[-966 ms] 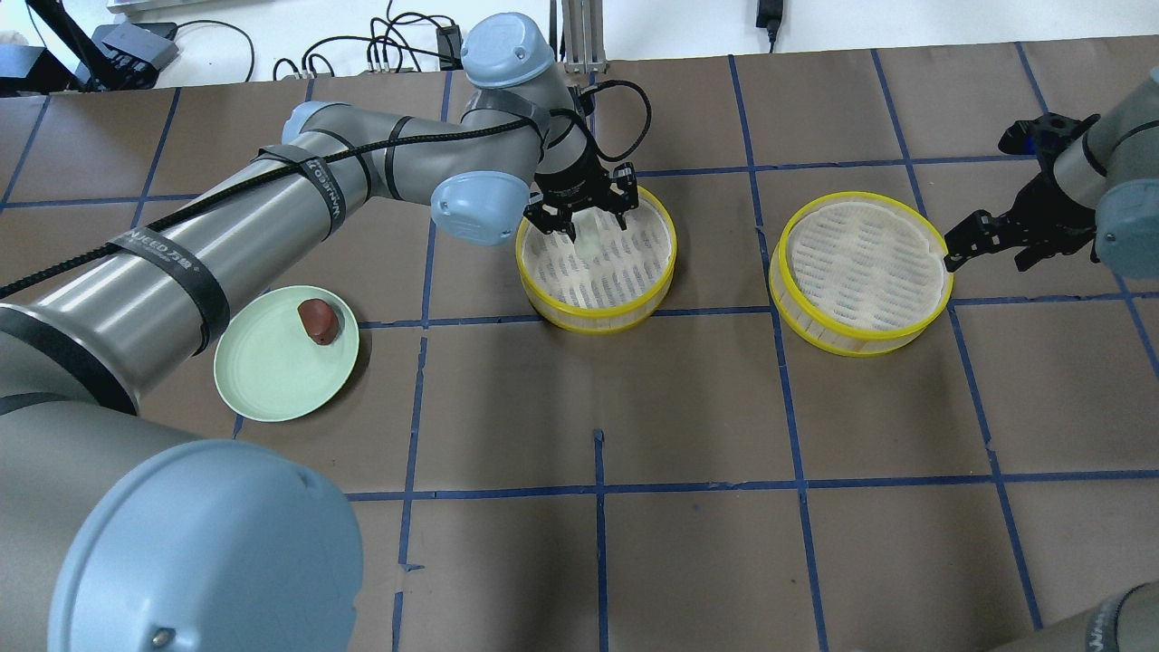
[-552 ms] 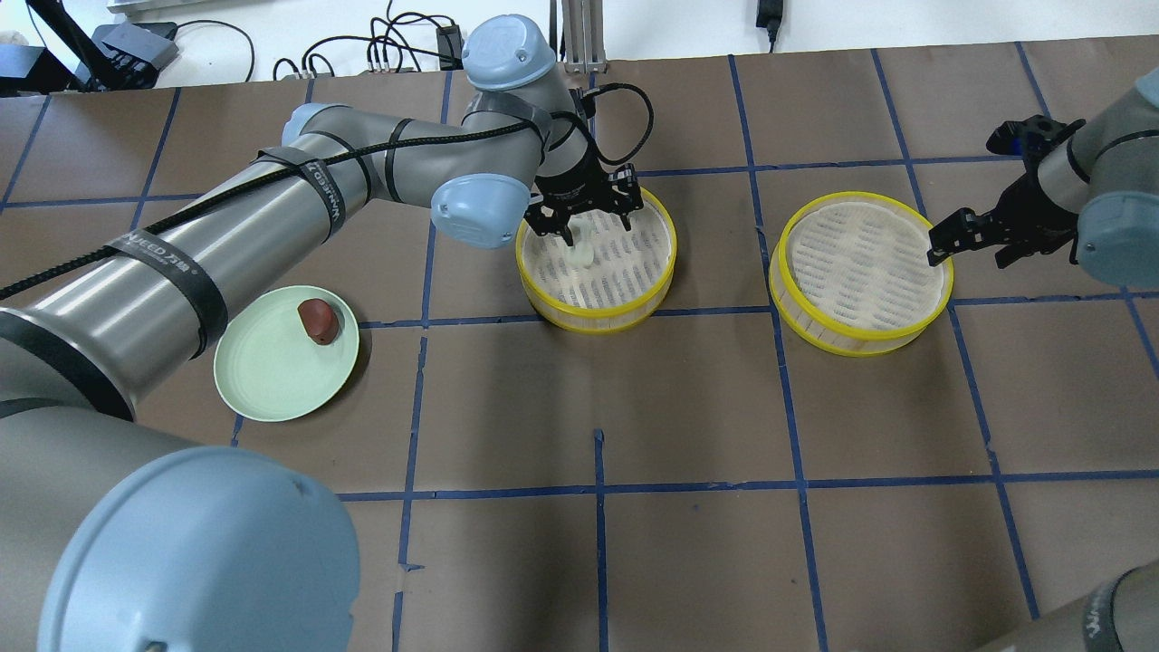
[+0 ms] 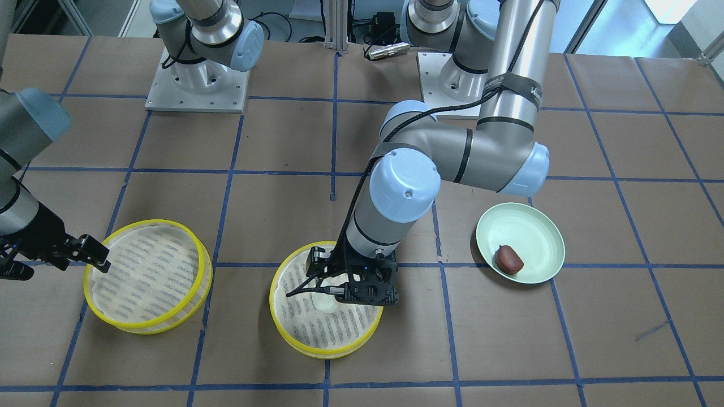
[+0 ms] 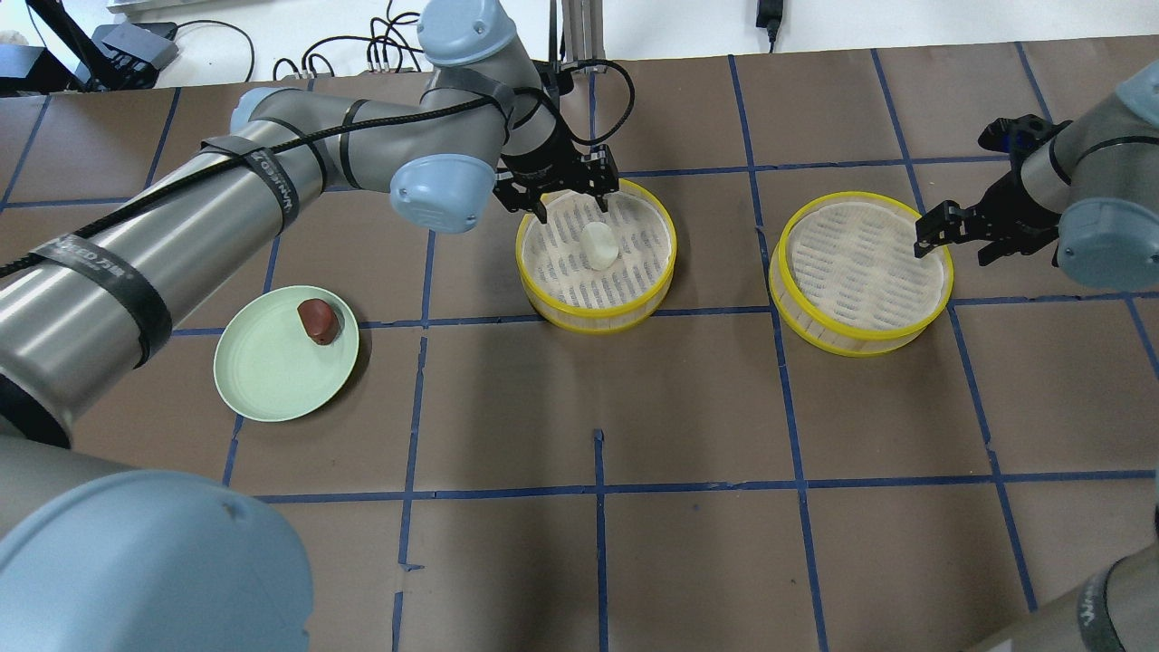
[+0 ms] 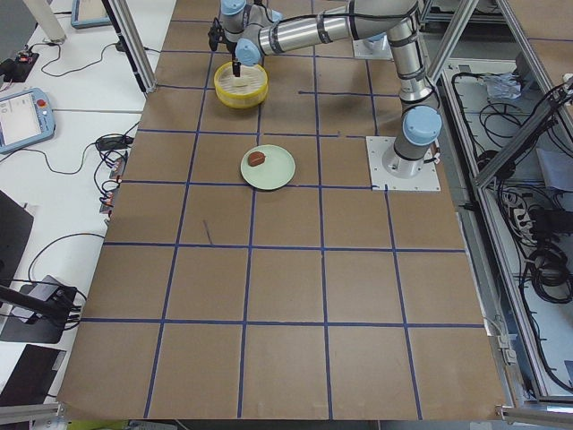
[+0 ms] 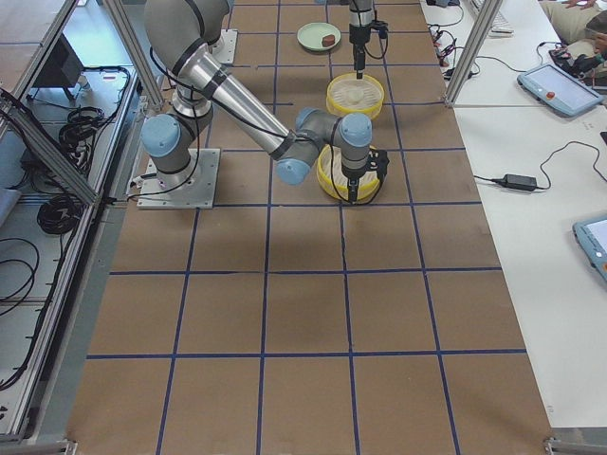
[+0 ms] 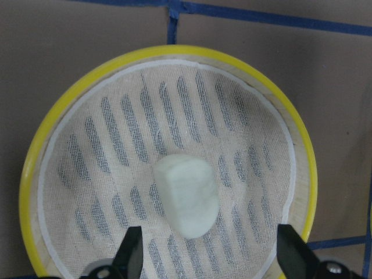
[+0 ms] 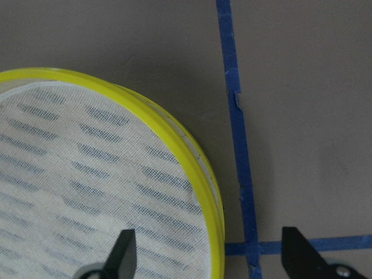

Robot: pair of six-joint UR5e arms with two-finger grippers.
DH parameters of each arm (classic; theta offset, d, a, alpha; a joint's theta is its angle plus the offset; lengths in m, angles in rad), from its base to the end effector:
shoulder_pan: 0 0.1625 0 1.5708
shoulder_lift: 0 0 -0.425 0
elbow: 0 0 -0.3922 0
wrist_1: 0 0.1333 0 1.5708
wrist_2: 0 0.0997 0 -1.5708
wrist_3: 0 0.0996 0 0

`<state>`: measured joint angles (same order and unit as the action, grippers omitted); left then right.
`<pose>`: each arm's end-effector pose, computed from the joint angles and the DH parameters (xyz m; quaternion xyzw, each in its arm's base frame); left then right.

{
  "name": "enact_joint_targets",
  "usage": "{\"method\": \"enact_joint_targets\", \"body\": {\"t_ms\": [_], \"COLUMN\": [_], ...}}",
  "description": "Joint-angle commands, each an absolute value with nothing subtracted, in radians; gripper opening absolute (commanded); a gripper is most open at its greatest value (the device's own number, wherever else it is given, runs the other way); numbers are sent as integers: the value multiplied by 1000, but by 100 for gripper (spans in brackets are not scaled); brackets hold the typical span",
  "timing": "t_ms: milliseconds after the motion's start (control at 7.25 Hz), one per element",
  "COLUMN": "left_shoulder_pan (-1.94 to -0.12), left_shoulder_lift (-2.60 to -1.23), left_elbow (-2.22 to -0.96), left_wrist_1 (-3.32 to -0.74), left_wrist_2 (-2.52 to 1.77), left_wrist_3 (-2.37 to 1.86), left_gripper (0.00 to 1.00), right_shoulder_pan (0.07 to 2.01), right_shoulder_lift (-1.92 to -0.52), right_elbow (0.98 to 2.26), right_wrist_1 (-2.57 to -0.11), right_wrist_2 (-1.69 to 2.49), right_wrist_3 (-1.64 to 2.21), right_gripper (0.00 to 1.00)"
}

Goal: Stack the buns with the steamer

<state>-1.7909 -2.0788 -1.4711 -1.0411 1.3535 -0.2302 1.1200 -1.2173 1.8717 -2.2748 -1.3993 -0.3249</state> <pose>-0.2989 -0.6273 0.2936 -0.0016 -0.9923 0.0346 0.1190 -0.1099 -0.5720 0.2294 0.0605 0.9942 -0.0553 0.0699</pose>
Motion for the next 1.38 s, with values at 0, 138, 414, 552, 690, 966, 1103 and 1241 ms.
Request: {"method": "enact_joint_targets", "body": {"t_ms": [0, 138, 414, 552, 690, 966, 1103, 1241], "left_shoulder_pan": [-1695, -1648, -1532, -1464, -1430, -1356, -1341, -1335], "left_shoulder_lift": [-1998, -1967, -1938, -1924, -1911, -1910, -1916, -1920], "left_elbow": [-1482, -1500, -1561, -1600, -1621, -1676, -1715, -1758], "left_wrist_1": [-1168, -1233, -1233, -1229, -1230, -1203, -1139, -1114], "left_wrist_2": [1351, 1356, 1362, 1362, 1374, 1440, 1457, 1535], "left_wrist_3": [-125, -70, 76, 136, 164, 224, 244, 242], "left_gripper": [85, 85, 86, 86, 85, 84, 83, 83], "right_shoulder_pan": [1126, 1126, 1126, 1126, 1126, 1129, 1141, 1197], "right_shoulder_lift": [-1206, -1204, -1206, -1215, -1218, -1303, -1349, -1383], "right_elbow": [1878, 1879, 1879, 1876, 1872, 1852, 1821, 1801], "right_wrist_1": [-2284, -2284, -2270, -2269, -2264, -2164, -2079, -2041], "right_wrist_2": [-1407, -1408, -1410, -1423, -1516, -1526, -1520, -1526], "right_wrist_3": [-308, -310, -327, -340, -344, -359, -347, -313], "right_gripper": [61, 43, 16, 13, 8, 6, 6, 6]}}
